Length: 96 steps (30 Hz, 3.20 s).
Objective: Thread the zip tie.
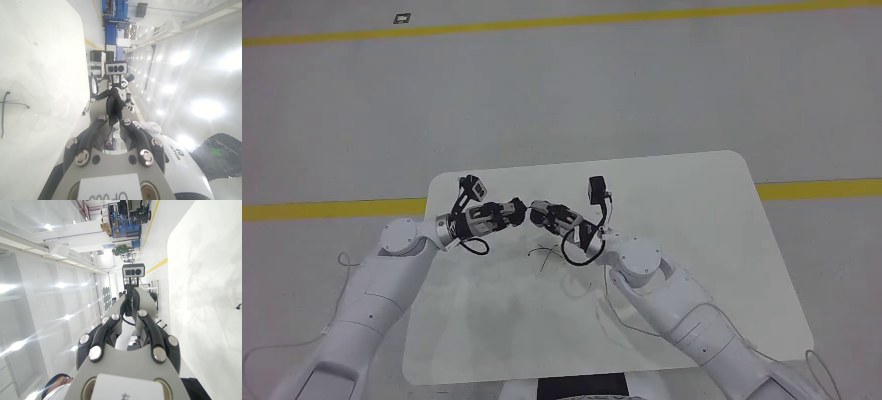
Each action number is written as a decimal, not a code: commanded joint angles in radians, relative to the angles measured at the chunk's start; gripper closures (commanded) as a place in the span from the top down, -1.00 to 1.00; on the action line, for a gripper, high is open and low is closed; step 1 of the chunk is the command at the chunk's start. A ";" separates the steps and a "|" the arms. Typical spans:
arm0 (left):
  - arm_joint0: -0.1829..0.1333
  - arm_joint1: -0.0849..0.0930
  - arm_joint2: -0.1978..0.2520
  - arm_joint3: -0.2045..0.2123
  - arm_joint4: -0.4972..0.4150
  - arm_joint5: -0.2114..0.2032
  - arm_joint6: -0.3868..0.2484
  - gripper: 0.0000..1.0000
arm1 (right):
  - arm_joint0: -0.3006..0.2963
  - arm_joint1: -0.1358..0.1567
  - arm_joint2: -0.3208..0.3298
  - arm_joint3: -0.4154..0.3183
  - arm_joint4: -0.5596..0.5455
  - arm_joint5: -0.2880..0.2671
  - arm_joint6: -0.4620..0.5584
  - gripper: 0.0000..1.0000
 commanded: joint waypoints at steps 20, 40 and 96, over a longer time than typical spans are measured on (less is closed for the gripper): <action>0.026 0.019 -0.053 -0.020 0.005 -0.020 -0.048 -1.00 | -0.052 0.018 0.070 -0.041 -0.068 0.007 -0.012 1.00; 0.090 0.084 -0.335 -0.069 -0.077 -0.036 -0.205 -1.00 | -0.052 0.018 0.070 -0.041 -0.068 0.007 -0.012 1.00; 0.090 0.084 -0.335 -0.069 -0.077 -0.036 -0.205 -1.00 | 0.054 0.056 -0.031 -0.146 -0.697 0.359 0.422 1.00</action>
